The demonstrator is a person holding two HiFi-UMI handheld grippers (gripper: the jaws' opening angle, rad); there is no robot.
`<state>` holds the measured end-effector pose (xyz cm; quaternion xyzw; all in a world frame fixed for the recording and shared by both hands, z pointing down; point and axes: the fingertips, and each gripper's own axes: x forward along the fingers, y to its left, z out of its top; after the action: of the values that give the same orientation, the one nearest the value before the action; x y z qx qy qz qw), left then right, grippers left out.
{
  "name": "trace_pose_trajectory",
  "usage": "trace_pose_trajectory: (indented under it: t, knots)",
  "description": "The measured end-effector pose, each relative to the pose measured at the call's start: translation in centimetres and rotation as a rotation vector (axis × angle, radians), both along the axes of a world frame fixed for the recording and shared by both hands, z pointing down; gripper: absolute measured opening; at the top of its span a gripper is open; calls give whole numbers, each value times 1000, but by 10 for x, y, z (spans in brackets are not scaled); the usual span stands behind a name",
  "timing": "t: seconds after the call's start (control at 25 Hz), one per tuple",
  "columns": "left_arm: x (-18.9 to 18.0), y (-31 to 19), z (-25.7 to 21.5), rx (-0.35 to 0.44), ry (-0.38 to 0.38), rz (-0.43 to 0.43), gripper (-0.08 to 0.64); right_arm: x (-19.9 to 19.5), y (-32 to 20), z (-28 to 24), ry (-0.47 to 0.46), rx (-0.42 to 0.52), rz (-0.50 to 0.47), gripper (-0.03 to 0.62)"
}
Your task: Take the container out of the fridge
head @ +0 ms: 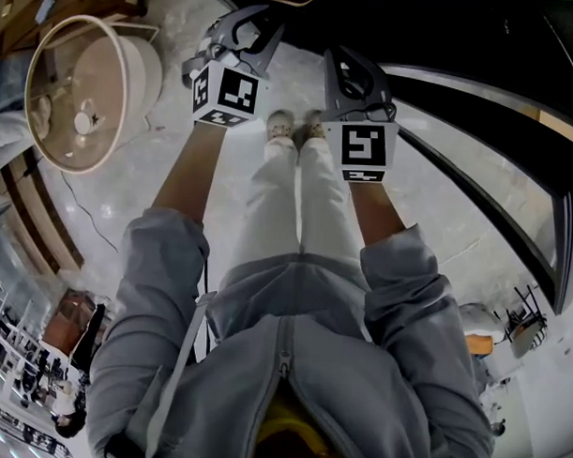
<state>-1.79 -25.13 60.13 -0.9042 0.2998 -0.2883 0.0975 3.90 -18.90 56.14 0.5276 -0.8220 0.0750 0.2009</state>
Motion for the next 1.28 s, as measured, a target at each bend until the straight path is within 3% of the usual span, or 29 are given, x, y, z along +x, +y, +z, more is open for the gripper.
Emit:
trace_pose_trajectory:
  t: [0.44,0.64,0.84,1.12,1.16,1.28]
  knots:
    - [20,-22,50,44,-420,169,126,1,-7,14,-7,-41,12,0]
    - [28,-23,67,76,-576,253,149,3,-9,17,-9,-50,16,0]
    - [38,-30,74,86,-628,248,170,7,-10,20,-12,-55,19,0]
    - [37,-41,93,75,-790,271,173,11,-8,19,-20,-62,25,0]
    - [36,-40,96,69,-805,278,167,11,-8,19,-20,-62,26,0]
    - [35,-34,100,70,-831,298,63,12,-7,17,-21,-60,27,0]
